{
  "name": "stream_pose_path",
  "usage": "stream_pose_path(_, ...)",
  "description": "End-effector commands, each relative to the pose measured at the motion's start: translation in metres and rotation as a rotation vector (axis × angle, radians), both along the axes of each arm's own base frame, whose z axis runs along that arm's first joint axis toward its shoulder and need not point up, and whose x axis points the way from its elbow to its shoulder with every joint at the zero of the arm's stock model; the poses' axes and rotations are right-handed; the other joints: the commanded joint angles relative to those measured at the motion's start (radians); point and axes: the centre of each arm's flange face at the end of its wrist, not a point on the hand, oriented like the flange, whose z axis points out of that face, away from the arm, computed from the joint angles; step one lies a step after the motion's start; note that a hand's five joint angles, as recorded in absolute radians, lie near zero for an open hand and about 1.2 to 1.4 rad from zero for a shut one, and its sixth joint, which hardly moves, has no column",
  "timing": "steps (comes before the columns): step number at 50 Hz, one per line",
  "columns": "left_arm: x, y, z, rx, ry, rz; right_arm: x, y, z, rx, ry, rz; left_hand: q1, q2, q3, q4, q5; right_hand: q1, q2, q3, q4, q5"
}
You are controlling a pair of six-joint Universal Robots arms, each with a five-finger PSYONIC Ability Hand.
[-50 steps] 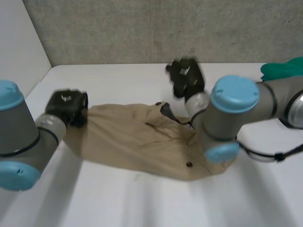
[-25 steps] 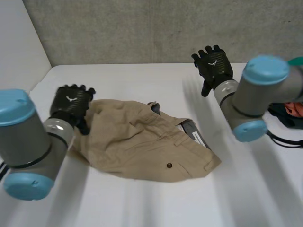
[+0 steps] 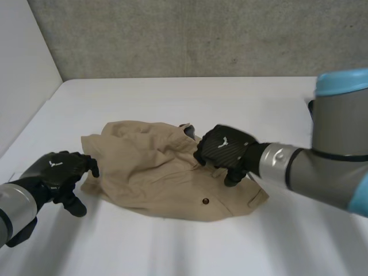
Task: Fold the laundry.
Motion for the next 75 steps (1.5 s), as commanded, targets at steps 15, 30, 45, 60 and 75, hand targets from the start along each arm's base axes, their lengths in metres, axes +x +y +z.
stream_pose_path(15,-0.024,-0.075,-0.054,-0.119,-0.014,-0.053,0.054,-0.06,-0.08,-0.256,-0.075,-0.024,-0.084,-0.082,-0.082,-0.08,-0.074,-0.069,-0.06,-0.069,-0.068,-0.065)
stream_pose_path(30,-0.042,-0.099,-0.053,-0.261,-0.077,-0.043,0.059,-0.09,-0.102,-0.355,-0.062,-0.034,0.876,0.878,0.877,0.88,0.885,0.464,0.473,0.464,0.465,0.468)
stream_pose_path(45,-0.044,-0.086,0.062,-0.553,0.069,0.004,0.006,-0.088,0.041,-0.315,-0.234,-0.223,0.876,0.878,0.877,0.88,0.885,0.724,0.733,0.724,0.725,0.728)
stream_pose_path(60,-0.04,-0.009,0.16,-0.57,0.226,-0.072,-0.056,-0.01,0.169,-0.231,-0.371,-0.286,0.876,0.878,0.877,0.88,0.885,0.724,0.733,0.724,0.725,0.728)
stream_pose_path(75,-0.072,-0.088,0.069,-0.422,0.076,-0.107,-0.037,-0.066,0.081,-0.107,-0.236,-0.367,0.876,0.878,0.877,0.88,0.885,0.724,0.733,0.724,0.725,0.728)
